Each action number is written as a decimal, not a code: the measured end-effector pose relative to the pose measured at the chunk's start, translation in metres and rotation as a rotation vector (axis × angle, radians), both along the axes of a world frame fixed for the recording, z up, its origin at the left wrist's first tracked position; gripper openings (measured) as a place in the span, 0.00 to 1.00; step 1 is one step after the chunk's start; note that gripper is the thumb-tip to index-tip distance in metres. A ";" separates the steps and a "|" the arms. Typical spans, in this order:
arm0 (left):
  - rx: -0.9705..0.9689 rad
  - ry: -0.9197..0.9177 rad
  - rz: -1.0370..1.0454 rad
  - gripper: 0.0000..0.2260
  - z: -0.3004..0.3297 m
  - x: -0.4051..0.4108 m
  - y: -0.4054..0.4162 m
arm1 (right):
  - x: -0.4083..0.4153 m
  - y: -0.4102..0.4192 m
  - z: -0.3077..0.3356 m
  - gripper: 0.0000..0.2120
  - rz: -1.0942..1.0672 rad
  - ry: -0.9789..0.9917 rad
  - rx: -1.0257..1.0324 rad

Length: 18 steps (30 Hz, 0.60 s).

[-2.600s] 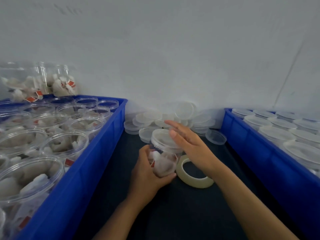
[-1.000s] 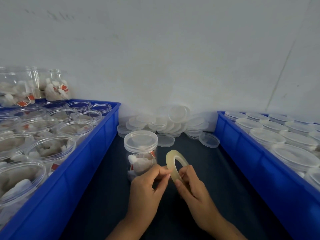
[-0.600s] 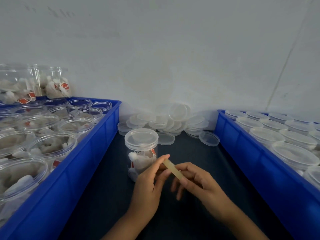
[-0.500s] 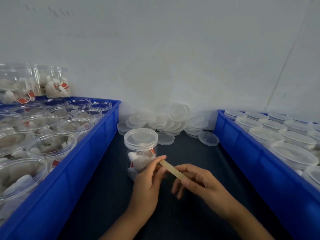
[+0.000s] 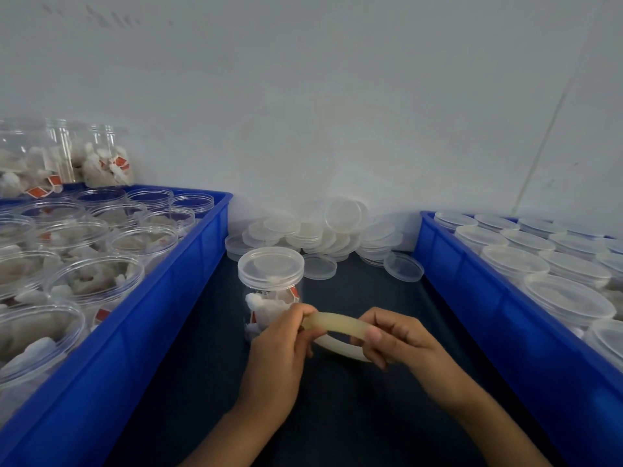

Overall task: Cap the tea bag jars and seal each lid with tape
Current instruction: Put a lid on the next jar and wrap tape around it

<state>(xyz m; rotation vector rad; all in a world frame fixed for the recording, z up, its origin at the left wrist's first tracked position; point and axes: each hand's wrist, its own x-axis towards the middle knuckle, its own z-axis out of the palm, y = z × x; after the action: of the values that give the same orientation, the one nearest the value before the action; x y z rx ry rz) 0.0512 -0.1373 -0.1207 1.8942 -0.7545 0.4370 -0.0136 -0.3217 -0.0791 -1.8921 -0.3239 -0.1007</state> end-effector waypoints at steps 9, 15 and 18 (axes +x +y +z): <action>0.307 -0.309 0.099 0.17 0.011 0.000 -0.002 | -0.006 -0.007 0.012 0.13 -0.003 0.019 -0.098; 0.196 -0.066 0.097 0.05 0.003 0.003 -0.002 | -0.011 0.005 0.020 0.13 0.089 0.009 0.008; -0.027 0.205 -0.032 0.11 -0.008 0.000 -0.008 | -0.011 -0.001 0.022 0.16 0.137 0.031 0.123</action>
<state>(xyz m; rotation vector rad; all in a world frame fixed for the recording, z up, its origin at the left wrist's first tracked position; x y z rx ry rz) 0.0514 -0.1450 -0.1283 1.8652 -0.6389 0.2276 -0.0247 -0.3229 -0.0574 -1.7435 -0.4159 0.0003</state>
